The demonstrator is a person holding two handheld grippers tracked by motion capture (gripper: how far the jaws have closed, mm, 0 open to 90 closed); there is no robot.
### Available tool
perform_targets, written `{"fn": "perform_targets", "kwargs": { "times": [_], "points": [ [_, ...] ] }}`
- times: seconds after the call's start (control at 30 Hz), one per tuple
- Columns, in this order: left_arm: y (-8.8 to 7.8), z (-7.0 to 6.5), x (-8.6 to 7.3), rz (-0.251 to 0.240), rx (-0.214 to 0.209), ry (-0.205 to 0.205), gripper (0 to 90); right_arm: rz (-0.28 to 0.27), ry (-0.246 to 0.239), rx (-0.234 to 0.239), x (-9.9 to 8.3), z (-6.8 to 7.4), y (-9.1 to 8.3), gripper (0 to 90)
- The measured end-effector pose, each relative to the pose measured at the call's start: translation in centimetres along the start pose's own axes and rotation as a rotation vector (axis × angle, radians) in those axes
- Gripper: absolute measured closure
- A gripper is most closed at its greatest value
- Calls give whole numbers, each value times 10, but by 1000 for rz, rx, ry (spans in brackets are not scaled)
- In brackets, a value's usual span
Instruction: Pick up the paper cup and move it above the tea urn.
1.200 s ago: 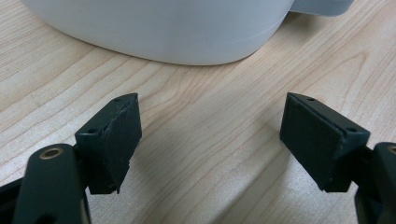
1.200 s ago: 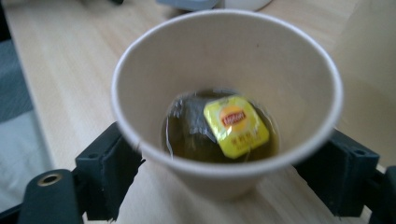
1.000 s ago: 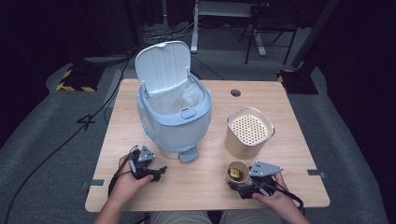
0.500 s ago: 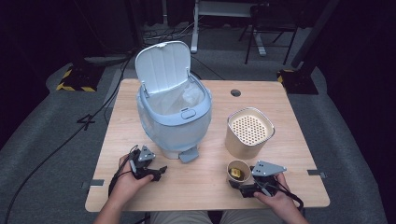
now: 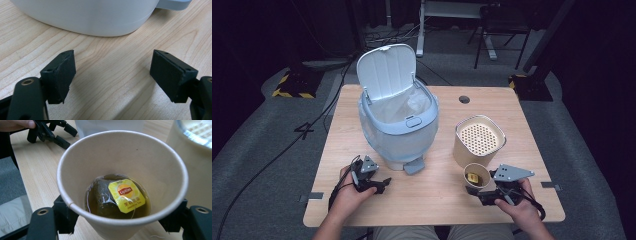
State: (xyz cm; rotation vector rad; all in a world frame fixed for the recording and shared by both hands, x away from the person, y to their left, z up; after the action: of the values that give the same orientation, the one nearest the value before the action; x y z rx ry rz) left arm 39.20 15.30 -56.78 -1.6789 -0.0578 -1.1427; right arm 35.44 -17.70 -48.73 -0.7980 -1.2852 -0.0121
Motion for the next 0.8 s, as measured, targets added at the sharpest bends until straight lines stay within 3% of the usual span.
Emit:
{"fn": "perform_targets", "kwargs": {
  "times": [0.6,0.8],
  "points": [
    [0,0,0,0,0,0,214,-58,4,29,64,-16,-32,300],
    [0,0,0,0,3,-4,214,-48,-13,28,79,-25,-38,300]
  ]
}}
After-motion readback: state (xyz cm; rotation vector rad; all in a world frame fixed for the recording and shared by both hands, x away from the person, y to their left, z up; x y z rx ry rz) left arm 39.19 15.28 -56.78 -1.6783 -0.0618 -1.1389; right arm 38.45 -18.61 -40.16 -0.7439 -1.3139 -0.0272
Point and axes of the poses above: each handheld gripper's, and its own axes: y roughly forward along the jaws, x roughly out of its top, z roughly to its left, the point moved 9 cm from there along y, roughly forward along the jaws, and after that the axes turned 2 degrees about x, right-handed, at the moved point
